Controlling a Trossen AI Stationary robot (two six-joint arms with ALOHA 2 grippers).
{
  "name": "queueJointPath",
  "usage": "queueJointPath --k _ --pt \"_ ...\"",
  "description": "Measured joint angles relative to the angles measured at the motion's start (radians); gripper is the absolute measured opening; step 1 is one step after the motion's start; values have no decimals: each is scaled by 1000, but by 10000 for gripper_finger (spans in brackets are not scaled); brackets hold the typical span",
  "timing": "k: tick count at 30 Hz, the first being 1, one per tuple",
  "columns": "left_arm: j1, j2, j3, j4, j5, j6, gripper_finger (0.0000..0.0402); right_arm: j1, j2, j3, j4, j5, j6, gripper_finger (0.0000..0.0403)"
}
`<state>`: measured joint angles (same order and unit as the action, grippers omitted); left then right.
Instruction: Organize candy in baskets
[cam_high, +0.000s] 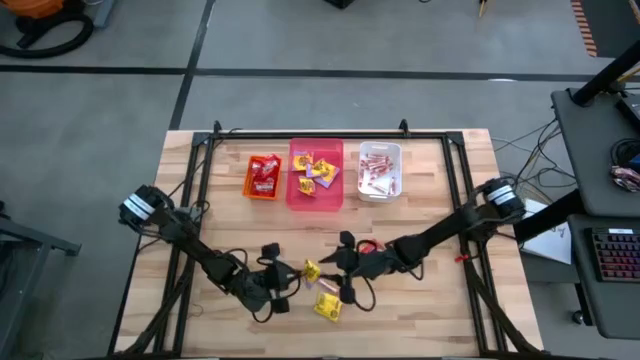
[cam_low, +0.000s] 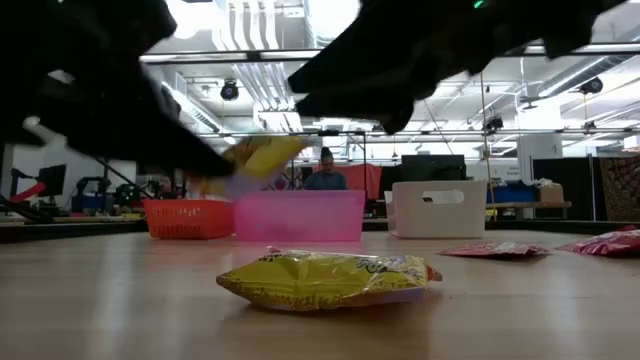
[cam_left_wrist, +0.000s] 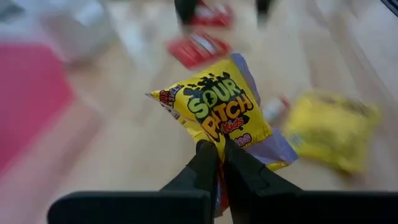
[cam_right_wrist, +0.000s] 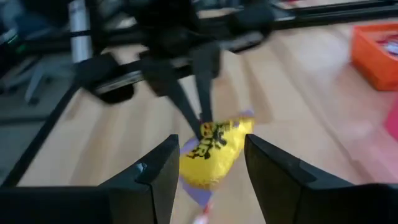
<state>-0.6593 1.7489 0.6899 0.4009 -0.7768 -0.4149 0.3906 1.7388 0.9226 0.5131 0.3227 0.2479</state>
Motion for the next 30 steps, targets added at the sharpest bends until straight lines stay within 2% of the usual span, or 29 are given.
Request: queueJointPath --k 3,7,16,20,24,30 --pt "2 -21 1 6 -85 28 0 -26 46 1 56 48 58 173" --pt "3 -26 1 8 -146 20 0 -59 66 2 45 31 131 173" --pt "2 -11 2 66 -168 10 0 -82 71 4 56 -53 134 155" --pt "2 -11 2 75 -176 13 0 -84 71 4 72 -69 96 111" --pt "3 -11 2 77 -175 2 7 -87 71 4 77 -72 68 30" --pt "3 -46 2 48 -140 1 68 -117 45 4 46 -140 73 11"
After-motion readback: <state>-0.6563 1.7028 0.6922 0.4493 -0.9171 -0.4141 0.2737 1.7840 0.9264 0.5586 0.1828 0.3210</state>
